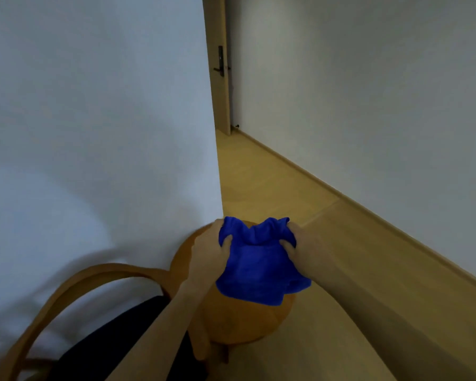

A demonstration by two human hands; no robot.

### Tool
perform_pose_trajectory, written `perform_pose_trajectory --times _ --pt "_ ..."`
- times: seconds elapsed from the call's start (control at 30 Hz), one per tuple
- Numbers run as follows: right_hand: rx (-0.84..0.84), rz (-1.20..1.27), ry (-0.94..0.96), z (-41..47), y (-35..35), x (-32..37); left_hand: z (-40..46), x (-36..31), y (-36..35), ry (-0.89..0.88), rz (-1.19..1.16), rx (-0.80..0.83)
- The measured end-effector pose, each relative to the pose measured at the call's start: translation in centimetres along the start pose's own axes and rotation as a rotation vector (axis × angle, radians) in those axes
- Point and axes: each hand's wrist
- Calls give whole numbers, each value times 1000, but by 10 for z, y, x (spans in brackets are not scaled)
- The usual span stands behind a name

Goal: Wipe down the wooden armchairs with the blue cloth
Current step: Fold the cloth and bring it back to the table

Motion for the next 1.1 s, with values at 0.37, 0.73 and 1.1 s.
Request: perform_pose_trajectory --times 0.37,0.73,1.1 --pt "303 166 210 84 -32 -50 26 29 -55 247 -42 -106" --pt "748 287 -28 132 -115 -98 53 101 -111 697 -437 203" --pt "983 267 -276 154 -251 -156 70 210 -212 1076 -475 257"
Point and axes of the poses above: each hand's wrist, its own z-axis towards the middle knuckle, its own y-axis out of the back of the hand, x = y × z, and after that the axes turned 7 degrees about y, right-handed
